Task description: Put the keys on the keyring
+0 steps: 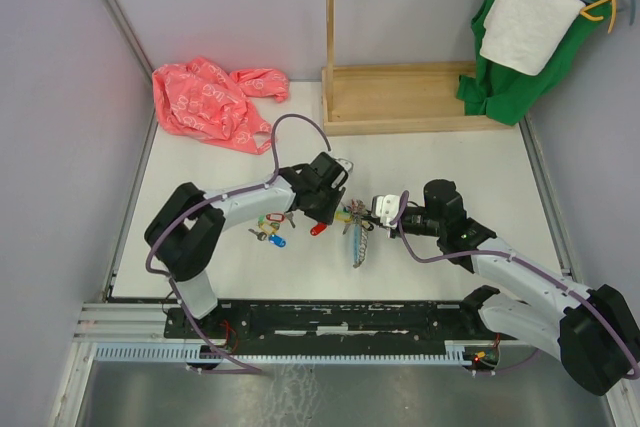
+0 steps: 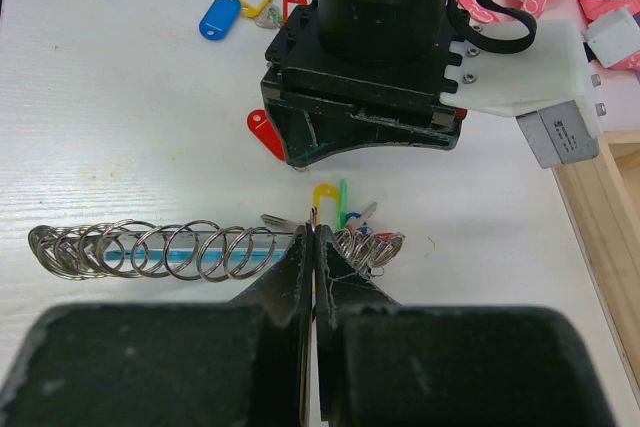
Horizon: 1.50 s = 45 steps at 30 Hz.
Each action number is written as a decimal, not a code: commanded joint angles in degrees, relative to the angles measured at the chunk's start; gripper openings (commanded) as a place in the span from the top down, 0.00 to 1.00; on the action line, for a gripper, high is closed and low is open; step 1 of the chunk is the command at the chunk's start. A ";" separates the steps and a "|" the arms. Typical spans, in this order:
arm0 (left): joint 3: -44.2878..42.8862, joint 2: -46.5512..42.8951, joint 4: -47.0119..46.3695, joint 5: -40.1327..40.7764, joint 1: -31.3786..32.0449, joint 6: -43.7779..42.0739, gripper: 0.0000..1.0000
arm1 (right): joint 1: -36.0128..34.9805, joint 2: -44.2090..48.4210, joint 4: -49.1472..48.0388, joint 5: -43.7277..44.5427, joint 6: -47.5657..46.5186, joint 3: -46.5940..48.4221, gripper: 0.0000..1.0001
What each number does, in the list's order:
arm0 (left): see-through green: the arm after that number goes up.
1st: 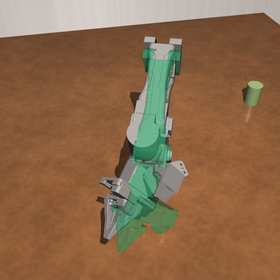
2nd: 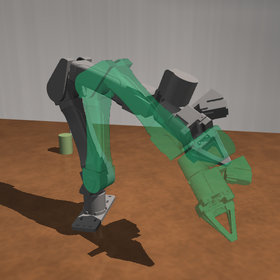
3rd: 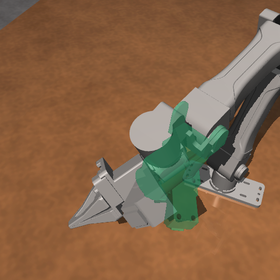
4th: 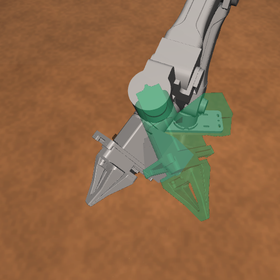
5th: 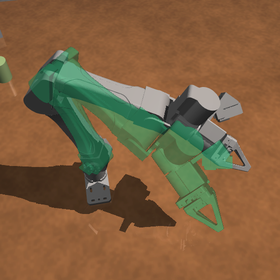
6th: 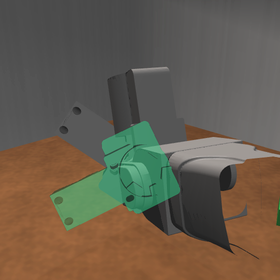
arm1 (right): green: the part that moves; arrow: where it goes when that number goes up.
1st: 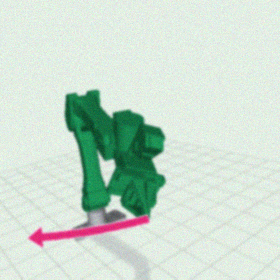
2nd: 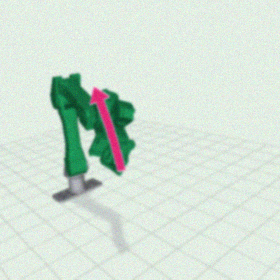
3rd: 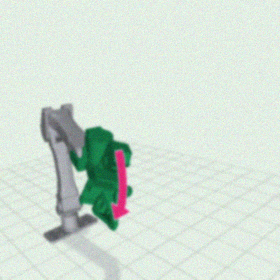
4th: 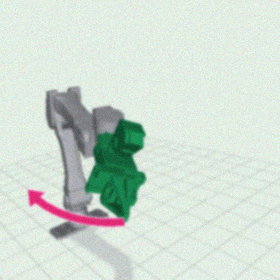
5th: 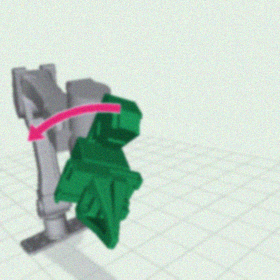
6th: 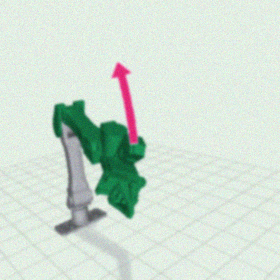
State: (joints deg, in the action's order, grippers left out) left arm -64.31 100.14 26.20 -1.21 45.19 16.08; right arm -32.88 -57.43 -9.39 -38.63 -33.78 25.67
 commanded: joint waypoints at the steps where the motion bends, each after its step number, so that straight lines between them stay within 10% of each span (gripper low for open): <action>1: -2.98 -0.35 -0.27 5.24 1.54 0.26 0.66 | 0.07 1.54 -2.99 0.85 0.11 0.15 0.99; 17: -2.74 4.66 -1.23 8.78 3.33 -0.23 0.65 | 0.07 1.45 -3.01 1.63 0.10 0.17 0.99; 32: 0.56 -0.85 0.17 13.90 2.38 4.16 0.97 | 0.09 2.20 -3.23 1.48 0.23 0.00 0.99; 45: -0.64 -5.51 13.02 5.60 -0.51 11.21 0.97 | 0.08 2.42 -3.29 1.28 0.47 -0.05 0.99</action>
State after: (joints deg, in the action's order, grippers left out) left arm -63.35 97.06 34.46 8.29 45.93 23.09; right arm -32.88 -56.38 -9.34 -37.21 -33.71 25.34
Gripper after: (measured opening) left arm 0.034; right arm 0.015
